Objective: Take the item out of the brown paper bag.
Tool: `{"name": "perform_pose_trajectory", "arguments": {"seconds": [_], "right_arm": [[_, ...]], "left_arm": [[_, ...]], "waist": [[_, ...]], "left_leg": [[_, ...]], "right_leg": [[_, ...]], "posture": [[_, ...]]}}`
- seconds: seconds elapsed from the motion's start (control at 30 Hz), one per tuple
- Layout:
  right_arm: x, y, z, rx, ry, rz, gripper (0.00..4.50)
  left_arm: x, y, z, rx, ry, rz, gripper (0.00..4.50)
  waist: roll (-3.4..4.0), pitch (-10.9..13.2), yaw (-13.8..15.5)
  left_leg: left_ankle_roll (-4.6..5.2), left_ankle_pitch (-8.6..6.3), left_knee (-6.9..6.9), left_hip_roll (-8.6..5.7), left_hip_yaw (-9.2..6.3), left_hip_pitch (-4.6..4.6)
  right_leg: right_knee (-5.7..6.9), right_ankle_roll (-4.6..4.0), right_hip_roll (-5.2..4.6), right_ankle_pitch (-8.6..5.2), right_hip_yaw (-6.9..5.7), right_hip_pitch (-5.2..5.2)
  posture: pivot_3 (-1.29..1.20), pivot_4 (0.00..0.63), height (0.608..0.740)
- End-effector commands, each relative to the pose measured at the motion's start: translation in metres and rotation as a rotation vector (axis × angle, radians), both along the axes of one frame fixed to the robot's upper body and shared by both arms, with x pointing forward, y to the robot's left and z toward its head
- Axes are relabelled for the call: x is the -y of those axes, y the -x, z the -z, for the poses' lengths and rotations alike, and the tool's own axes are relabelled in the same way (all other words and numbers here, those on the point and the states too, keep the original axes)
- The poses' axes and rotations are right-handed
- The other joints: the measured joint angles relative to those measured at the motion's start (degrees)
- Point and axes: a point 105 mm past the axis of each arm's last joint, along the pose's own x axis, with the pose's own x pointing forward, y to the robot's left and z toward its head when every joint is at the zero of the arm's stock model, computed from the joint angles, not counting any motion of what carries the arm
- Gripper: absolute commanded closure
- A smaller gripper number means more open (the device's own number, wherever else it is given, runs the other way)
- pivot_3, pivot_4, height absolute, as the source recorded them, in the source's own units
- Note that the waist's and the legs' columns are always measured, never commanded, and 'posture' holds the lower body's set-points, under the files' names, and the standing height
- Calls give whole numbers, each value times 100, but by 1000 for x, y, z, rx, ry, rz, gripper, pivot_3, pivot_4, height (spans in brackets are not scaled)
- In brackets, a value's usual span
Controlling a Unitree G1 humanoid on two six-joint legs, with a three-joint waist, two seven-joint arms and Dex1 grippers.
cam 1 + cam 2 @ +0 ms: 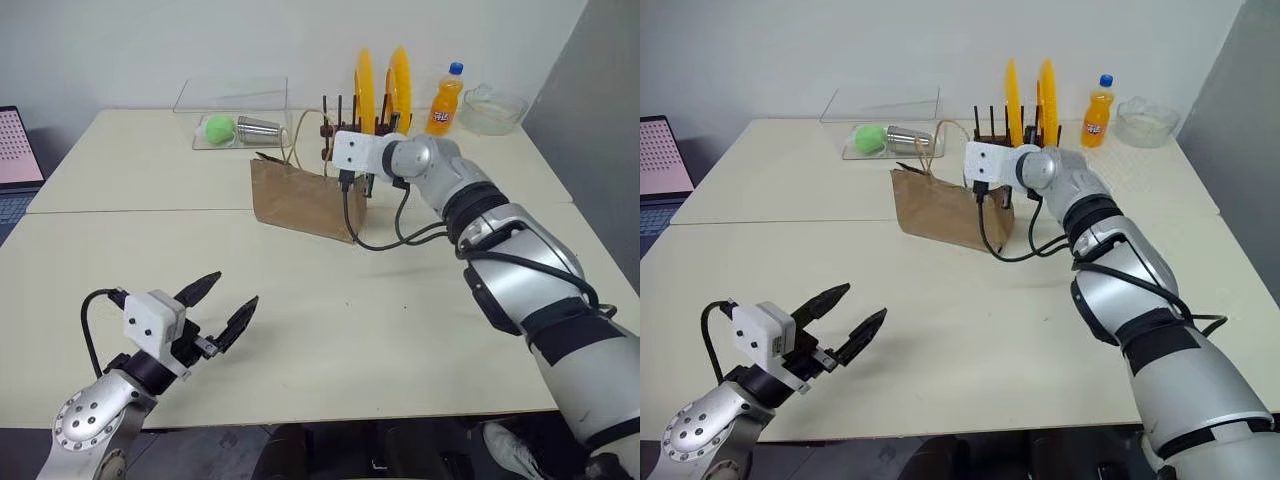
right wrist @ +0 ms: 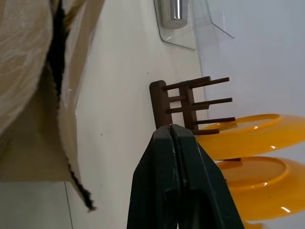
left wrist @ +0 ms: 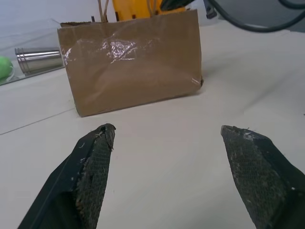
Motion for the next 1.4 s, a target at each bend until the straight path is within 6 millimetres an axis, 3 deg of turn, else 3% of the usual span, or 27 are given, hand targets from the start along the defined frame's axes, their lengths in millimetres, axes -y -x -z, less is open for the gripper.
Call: {"name": "perform_pose_trajectory", "arguments": {"seconds": [0.03,0.27,0.67,0.87,0.9,1.03,1.1,1.17,1.23,1.4], "right_arm": [[-12,5,-3,6,7,-58,4479],[-36,33,16,-166,44,-311,4479],[-40,82,37,-349,132,-669,4479],[-43,94,42,-368,129,-720,4479],[-45,95,41,-358,116,-722,4479],[-49,109,-5,-283,-128,-803,4479],[-44,118,-13,-284,-195,-823,4479],[-31,131,-15,-313,-300,-811,4500],[-21,140,-12,-338,-351,-783,4133],[0,179,16,-466,-491,-688,2624]], "left_arm": [[8,3,-15,63,4,27,729],[13,11,-6,54,-38,70,729],[21,25,10,15,-124,157,729],[22,30,16,-7,-157,193,729],[21,31,16,-7,-162,196,729],[17,15,-5,86,-208,191,729],[15,7,-15,132,-239,187,729],[13,-8,-32,207,-306,202,378],[10,-17,-42,233,-331,216,0],[-1,-42,-52,277,-537,343,0]], "waist": [[0,0,0],[0,0,-5],[1,0,2],[1,1,4],[1,1,4],[2,1,11],[1,1,34],[-11,-7,118],[-17,-11,165],[-6,-4,156]], "left_leg": [[0,0,0,0,0,0],[0,0,1,0,1,5],[0,0,1,0,-3,16],[0,1,1,1,-4,19],[0,0,1,1,-3,20],[0,1,1,1,-6,19],[-1,1,3,1,-17,15],[-1,1,4,0,-18,15],[-1,1,6,0,-32,12],[-2,1,4,-4,-28,2]], "right_leg": [[0,0,0,0,0,0],[3,0,1,0,0,3],[4,1,1,-1,-2,14],[6,1,1,-1,-3,15],[6,-2,1,-3,-3,15],[6,-4,1,-5,-6,14],[7,-4,2,-5,-14,15],[6,-4,0,-4,-14,19],[4,-4,0,-4,-29,22],[-2,-3,-2,-4,-25,14]], "posture": [[0,150,740],[0,150,740],[0,150,740],[0,150,740],[0,150,740],[0,150,740],[0,150,740],[0,150,740],[0,150,740],[0,150,740]]}}
